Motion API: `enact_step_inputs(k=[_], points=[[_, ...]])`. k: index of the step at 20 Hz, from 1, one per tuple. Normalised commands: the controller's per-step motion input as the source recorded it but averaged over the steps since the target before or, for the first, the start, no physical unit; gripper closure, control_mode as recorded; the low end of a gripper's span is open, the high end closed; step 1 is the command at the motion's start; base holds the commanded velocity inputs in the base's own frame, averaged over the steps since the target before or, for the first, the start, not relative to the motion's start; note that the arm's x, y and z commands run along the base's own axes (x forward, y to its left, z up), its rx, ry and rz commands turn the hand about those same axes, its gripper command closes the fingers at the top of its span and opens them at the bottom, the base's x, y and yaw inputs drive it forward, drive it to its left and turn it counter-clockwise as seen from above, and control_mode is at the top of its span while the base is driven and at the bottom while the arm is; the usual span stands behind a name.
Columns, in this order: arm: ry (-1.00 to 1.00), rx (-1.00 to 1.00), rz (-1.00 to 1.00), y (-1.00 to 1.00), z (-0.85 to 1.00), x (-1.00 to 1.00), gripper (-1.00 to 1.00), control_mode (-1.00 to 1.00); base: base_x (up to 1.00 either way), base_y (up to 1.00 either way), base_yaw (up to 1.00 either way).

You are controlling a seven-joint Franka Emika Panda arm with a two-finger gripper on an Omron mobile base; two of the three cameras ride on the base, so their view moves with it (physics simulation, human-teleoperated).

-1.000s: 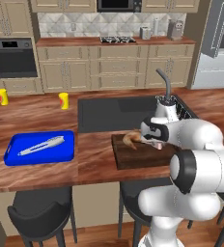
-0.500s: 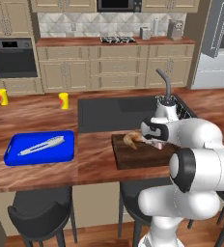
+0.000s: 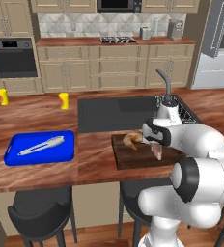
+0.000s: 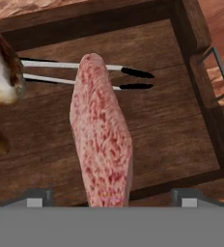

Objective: Gather the avocado and eggplant from the fridge and place them on a tray on the dining counter. Then gather the steak and chicken drumstick from the fridge and place them on the other tray.

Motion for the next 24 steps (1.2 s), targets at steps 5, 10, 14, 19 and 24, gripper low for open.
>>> enact_step_inputs(k=[5,10,14,19,24], points=[[0.0,0.0,0.0,0.04,0.55,-0.42,-1.0,-1.0,0.0,0.0,0.0],[0.01,0.0,0.0,0.04,0.87,-0.52,-1.0,-1.0,0.0,0.0,0.0],[0.04,0.0,0.0,0.01,0.82,-0.67,-1.0,-1.0,0.0,0.0,0.0],[0.0,0.0,0.0,0.0,0.59,-0.94,-1.0,-1.0,0.0,0.0,0.0],[0.0,0.01,0.0,0.0,0.37,-1.0,-1.0,-1.0,0.0,0.0,0.0]])
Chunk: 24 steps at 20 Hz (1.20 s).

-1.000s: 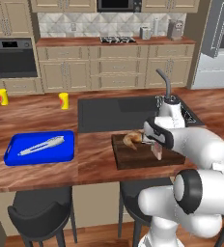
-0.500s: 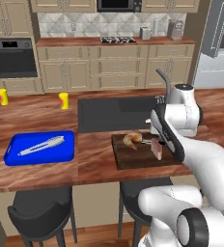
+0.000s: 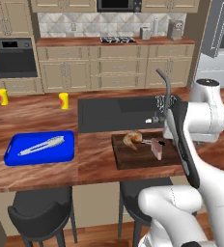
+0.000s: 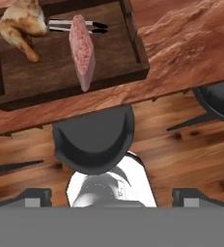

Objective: Gather the avocado and eggplant from the fridge and place them on a tray on the dining counter. Then gather the steak and chicken drumstick from the fridge and place them on the other tray.

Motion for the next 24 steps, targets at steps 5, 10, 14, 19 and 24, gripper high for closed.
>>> enact_step_inputs(k=[5,10,14,19,24], points=[[0.0,0.0,0.0,0.02,0.22,-0.81,-1.0,-1.0,0.0,0.0,0.0],[0.01,0.0,0.01,0.05,0.0,-0.03,-1.0,-1.0,0.0,0.0,0.0],[-0.08,0.0,-0.06,0.0,0.0,-0.5,-1.0,-1.0,0.0,0.0,0.0],[0.0,0.0,0.0,0.0,0.0,0.0,-1.0,1.0,-1.0,-0.11,-0.21],[0.0,0.0,0.0,0.0,0.0,0.0,-1.0,1.0,-0.83,-0.72,-0.17]])
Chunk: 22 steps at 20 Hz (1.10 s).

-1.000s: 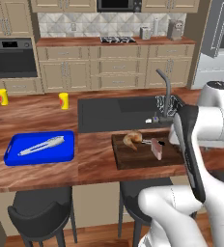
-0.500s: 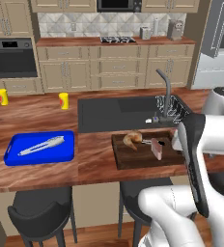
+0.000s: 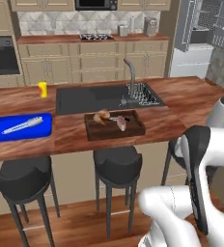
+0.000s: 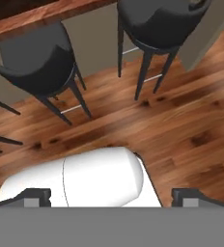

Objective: Gather the avocado and eggplant from the fridge and place them on a tray on the dining counter. Then gather the steak and chicken drumstick from the fridge and place them on the other tray.

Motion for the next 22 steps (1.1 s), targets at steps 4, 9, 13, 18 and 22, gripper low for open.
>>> enact_step_inputs(k=[4,9,13,18,22], points=[[0.0,0.0,0.0,0.0,0.0,0.0,-1.0,1.0,-0.22,-1.0,-0.06],[0.0,0.0,0.0,0.0,0.0,0.0,-1.0,1.0,0.0,-1.0,-0.01],[0.0,0.0,0.0,0.0,0.0,0.0,-1.0,1.0,0.0,-1.0,0.0],[0.0,0.0,0.0,0.0,0.0,0.0,-1.0,1.0,0.0,-1.0,0.0],[0.0,0.0,0.0,0.0,0.0,0.0,-1.0,1.0,0.07,-1.0,0.0]])
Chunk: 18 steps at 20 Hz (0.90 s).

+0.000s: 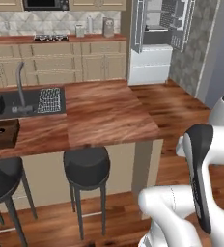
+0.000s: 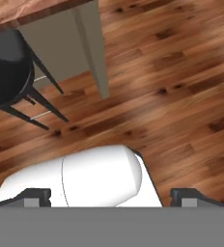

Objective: Gather the avocado and eggplant from the fridge and place them on a tray on the dining counter. Then gather the steak and chicken drumstick from the fridge and place them on the other tray.

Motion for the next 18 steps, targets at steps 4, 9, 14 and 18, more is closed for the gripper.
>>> enact_step_inputs(k=[4,9,14,18], points=[[0.0,0.0,0.0,0.0,0.0,0.0,-1.0,1.0,0.23,-0.92,0.0],[0.0,0.0,0.0,0.0,0.0,0.0,-1.0,1.0,0.32,-0.91,0.0],[0.0,0.0,0.0,0.0,0.0,0.0,-1.0,1.0,0.53,-0.92,0.0],[0.0,0.0,0.0,0.0,0.0,0.0,-1.0,1.0,0.84,-0.89,0.0]])
